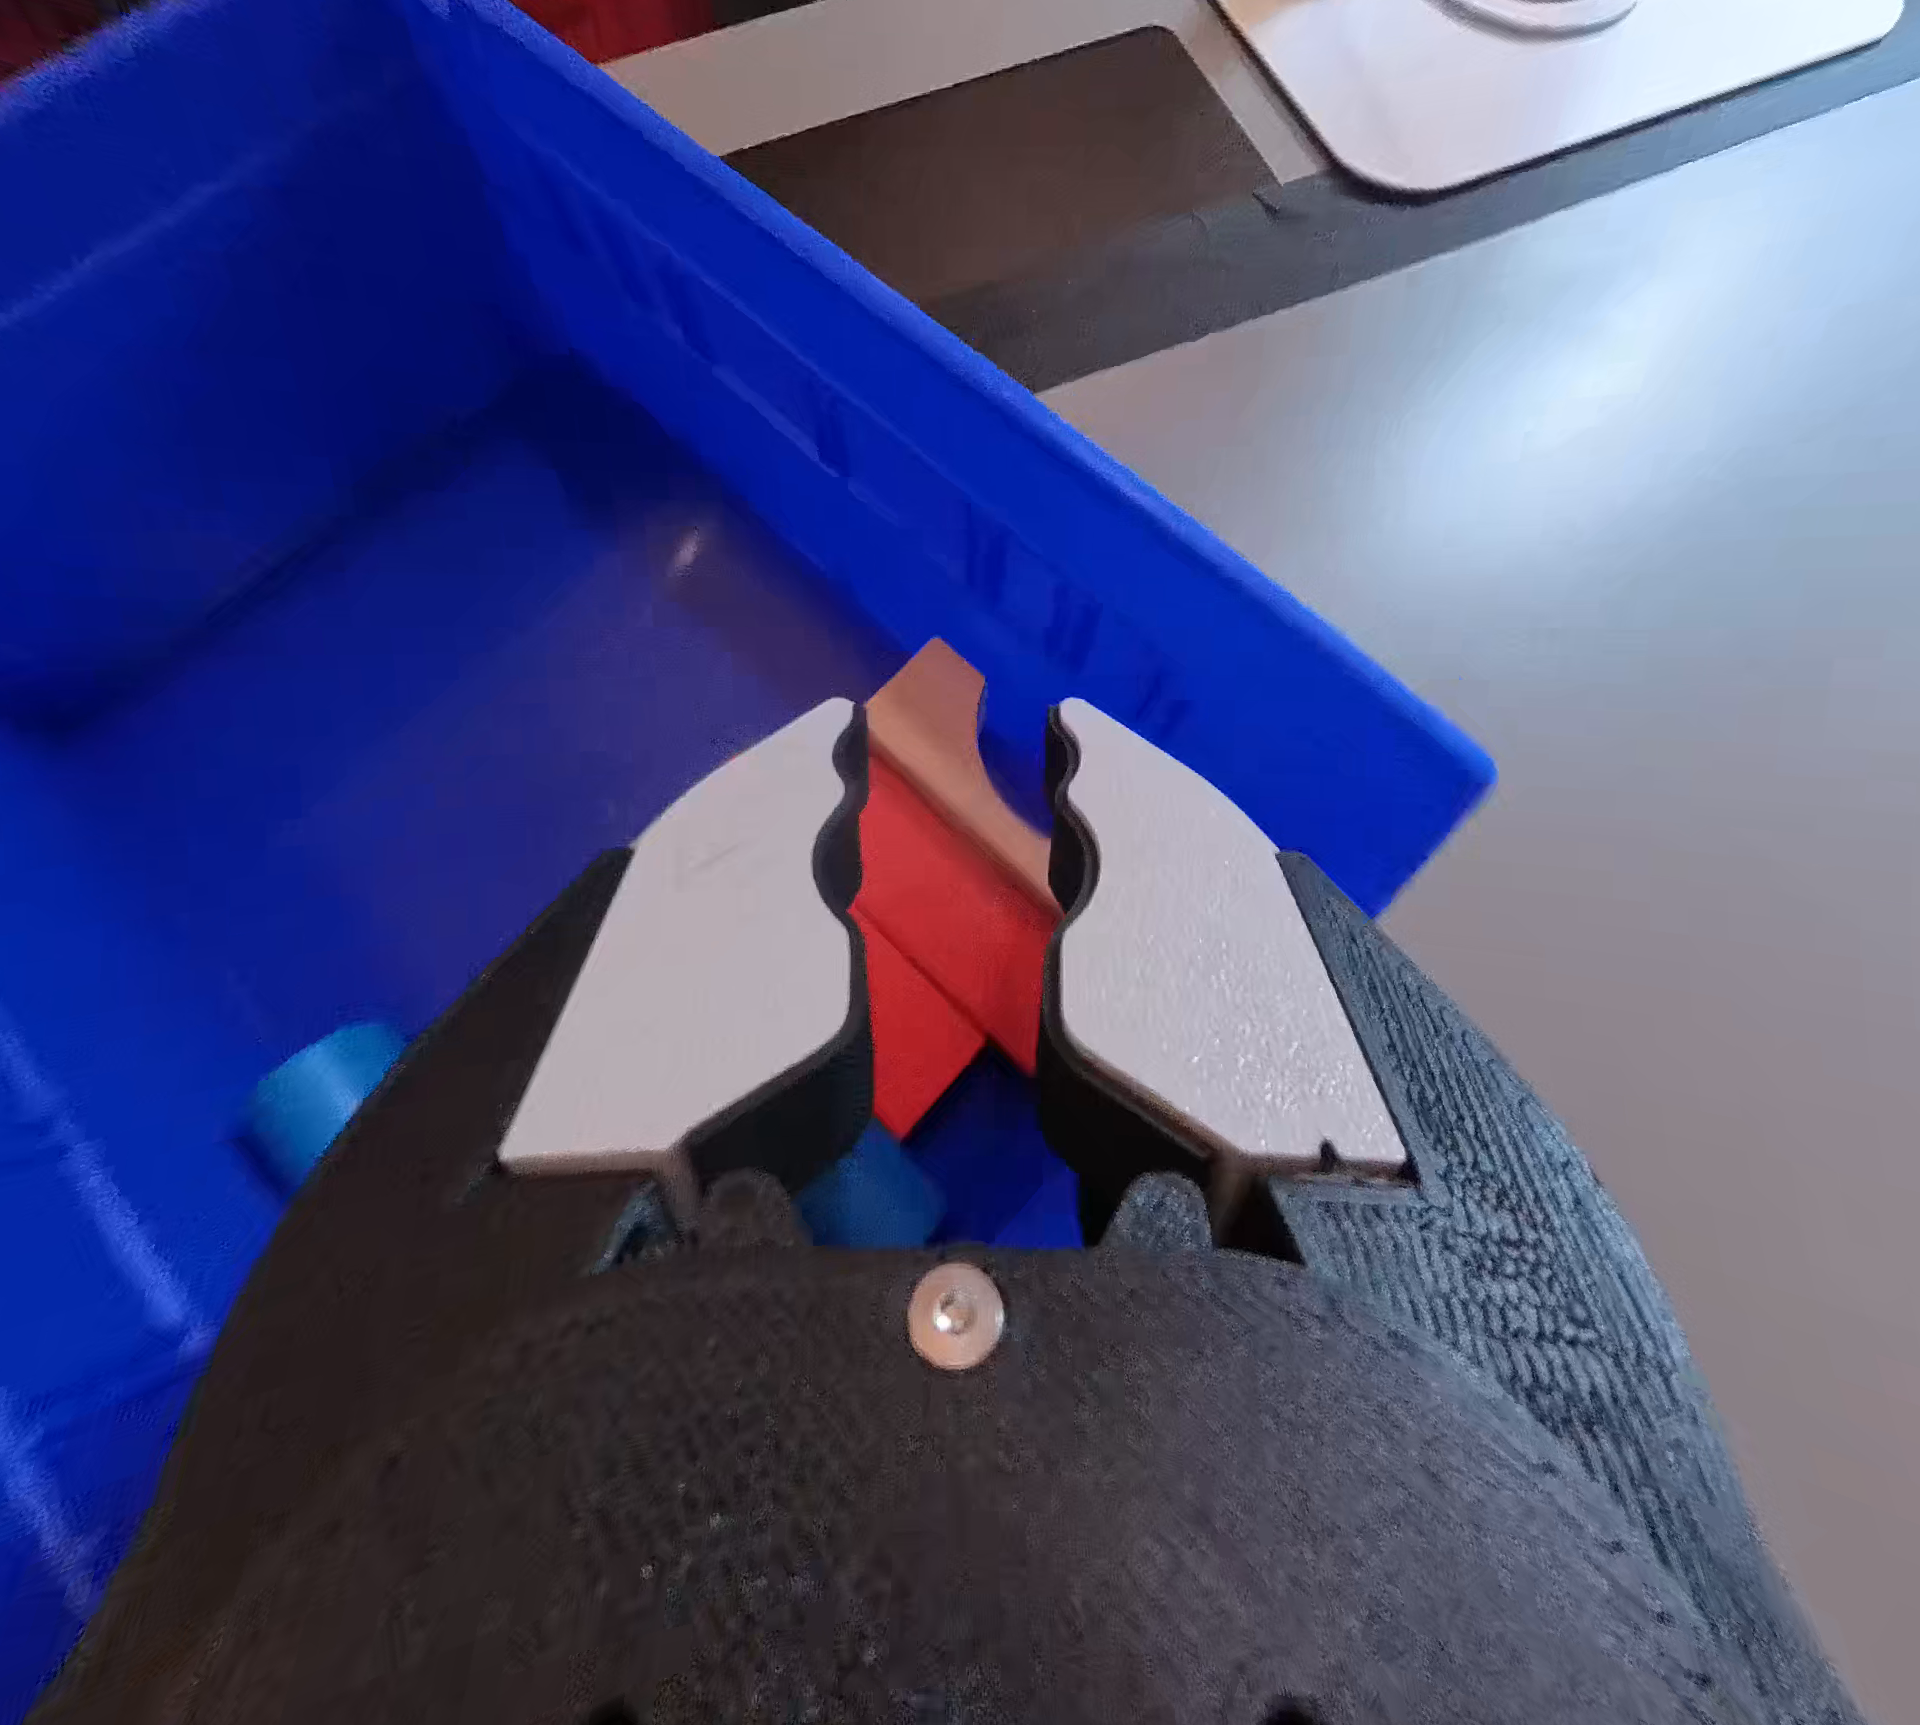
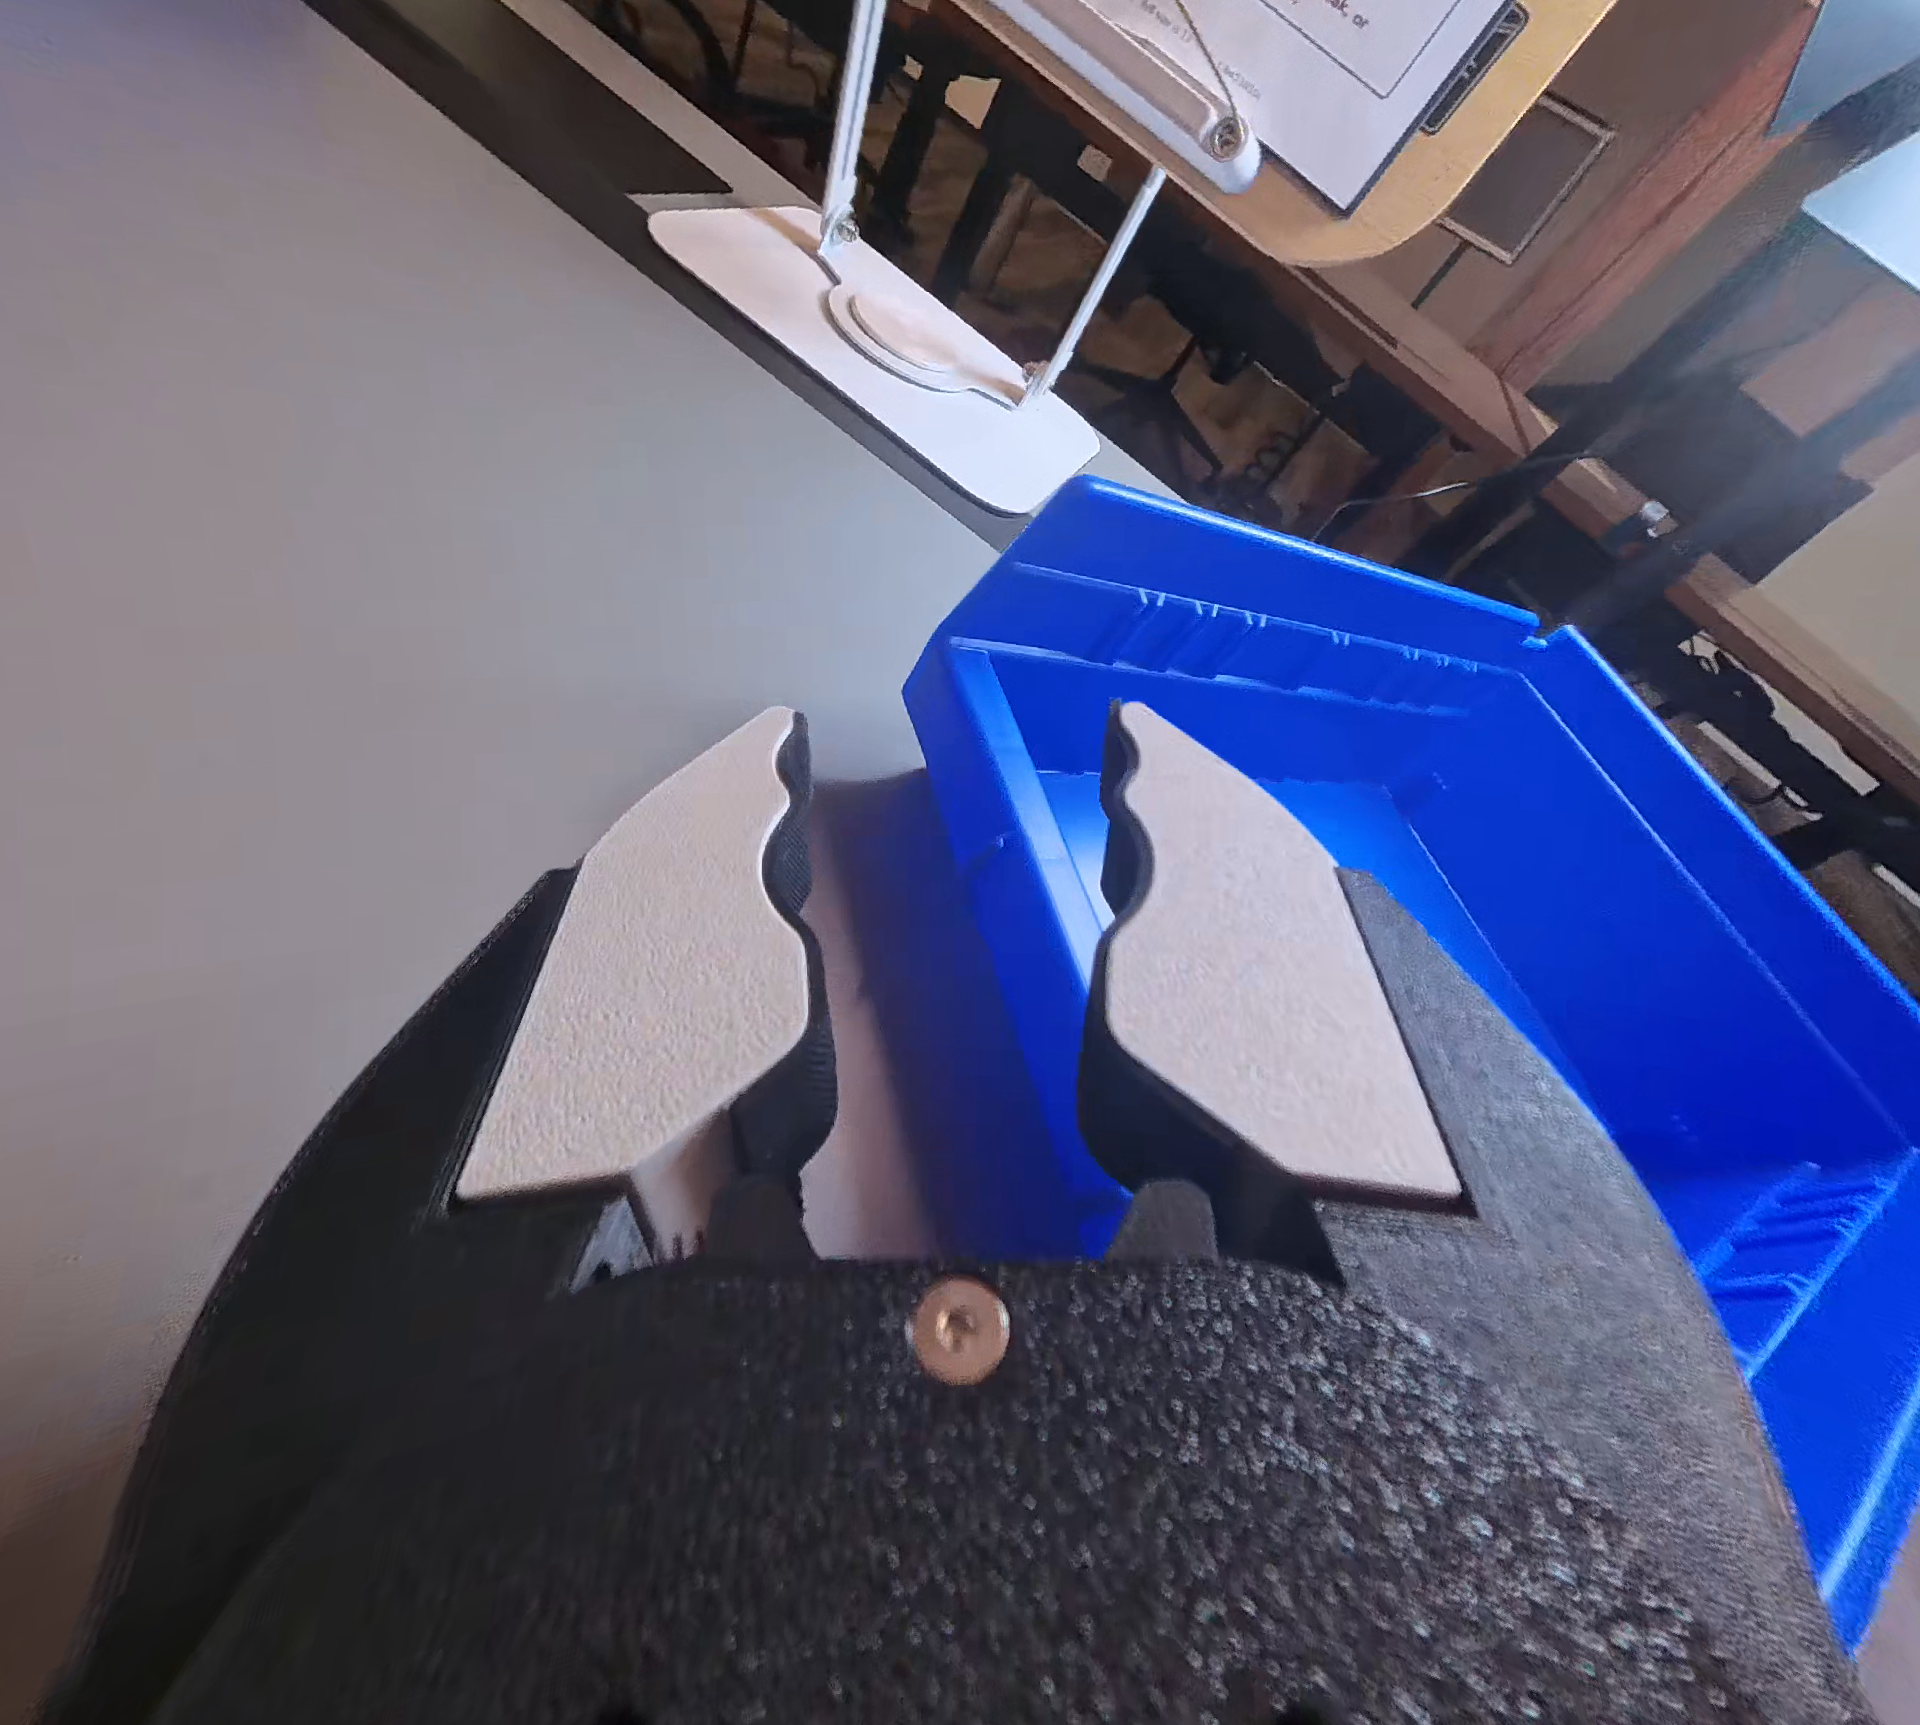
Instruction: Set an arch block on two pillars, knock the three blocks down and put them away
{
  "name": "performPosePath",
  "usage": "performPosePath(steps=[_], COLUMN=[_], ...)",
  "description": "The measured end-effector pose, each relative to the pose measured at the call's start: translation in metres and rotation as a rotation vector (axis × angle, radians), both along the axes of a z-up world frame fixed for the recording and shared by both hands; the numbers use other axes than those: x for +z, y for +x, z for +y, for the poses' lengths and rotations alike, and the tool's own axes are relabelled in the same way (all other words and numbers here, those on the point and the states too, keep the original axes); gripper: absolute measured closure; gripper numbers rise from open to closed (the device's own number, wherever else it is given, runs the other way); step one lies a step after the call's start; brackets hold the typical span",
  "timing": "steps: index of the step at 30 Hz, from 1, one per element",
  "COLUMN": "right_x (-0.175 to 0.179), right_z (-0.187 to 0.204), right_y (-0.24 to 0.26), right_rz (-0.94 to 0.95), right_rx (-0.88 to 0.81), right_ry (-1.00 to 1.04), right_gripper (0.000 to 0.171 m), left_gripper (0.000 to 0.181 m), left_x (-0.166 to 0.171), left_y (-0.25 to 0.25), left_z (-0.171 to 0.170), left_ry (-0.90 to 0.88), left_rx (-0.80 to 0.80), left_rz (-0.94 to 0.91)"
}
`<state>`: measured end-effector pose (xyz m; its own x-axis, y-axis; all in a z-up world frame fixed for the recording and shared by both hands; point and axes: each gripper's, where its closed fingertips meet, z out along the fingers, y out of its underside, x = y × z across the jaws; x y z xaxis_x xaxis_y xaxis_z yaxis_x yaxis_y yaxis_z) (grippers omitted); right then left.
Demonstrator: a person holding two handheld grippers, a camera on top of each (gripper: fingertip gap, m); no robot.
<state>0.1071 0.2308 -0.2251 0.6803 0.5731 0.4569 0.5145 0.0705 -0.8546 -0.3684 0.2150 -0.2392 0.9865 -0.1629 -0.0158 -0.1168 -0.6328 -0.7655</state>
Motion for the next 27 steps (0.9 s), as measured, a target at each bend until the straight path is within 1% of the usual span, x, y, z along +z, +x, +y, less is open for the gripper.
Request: performPosePath(steps=[1,3,5,6,10,11,14,18,20,21,23,24,26,27], right_x=[0.000,0.002,0.004,0.004,-0.003,-0.005,-0.006,0.000,-0.001,-0.002,-0.005,-0.005,-0.006,-0.006], right_z=[-0.001,-0.003,-0.003,-0.003,0.003,0.003,0.001,-0.003,-0.004,-0.004,-0.003,-0.003,-0.003,-0.003], right_y=[0.000,0.001,0.002,0.002,0.004,0.005,0.006,0.003,0.002,0.002,0.002,0.002,0.002,0.001], right_rz=[-0.015,-0.033,-0.025,-0.014,-0.002,-0.015,-0.045,-0.027,-0.027,-0.029,-0.036,-0.037,-0.030,-0.025], right_rx=[0.007,0.011,0.019,0.022,0.011,0.006,0.006,0.024,0.034,0.038,0.042,0.044,0.049,0.053], right_ry=[0.013,0.037,0.042,0.037,-0.002,-0.005,0.010,0.023,0.020,0.014,0.009,0.007,-0.002,-0.010], right_gripper=[0.118,0.121,0.123,0.124,0.126,0.127,0.130,0.133,0.134,0.134,0.134,0.135,0.135,0.135], left_gripper=[0.150,0.146,0.144,0.140,0.145,0.149,0.150,0.150,0.151,0.151,0.151,0.150,0.145,0.142], left_x=[-0.004,-0.023,-0.043,-0.049,-0.054,-0.054,-0.055,-0.054,-0.050,-0.046,-0.030,-0.021,-0.010,-0.006], left_y=[0.000,-0.006,-0.004,-0.005,-0.007,-0.006,-0.006,-0.008,-0.019,-0.029,-0.059,-0.071,-0.086,-0.089], left_z=[0.010,0.019,0.019,0.017,0.011,0.011,0.011,0.013,0.021,0.026,0.033,0.034,0.033,0.033], left_ry=[-0.018,-0.105,-0.213,-0.247,-0.277,-0.277,-0.276,-0.249,-0.184,-0.142,-0.038,0.002,0.058,0.084], left_rx=[0.008,0.035,0.021,0.016,-0.001,-0.013,-0.034,-0.039,-0.029,0.024,0.179,0.224,0.279,0.294], left_rz=[-0.034,-0.058,-0.094,-0.085,-0.042,-0.016,0.040,0.059,0.170,0.221,0.331,0.385,0.417,0.388])
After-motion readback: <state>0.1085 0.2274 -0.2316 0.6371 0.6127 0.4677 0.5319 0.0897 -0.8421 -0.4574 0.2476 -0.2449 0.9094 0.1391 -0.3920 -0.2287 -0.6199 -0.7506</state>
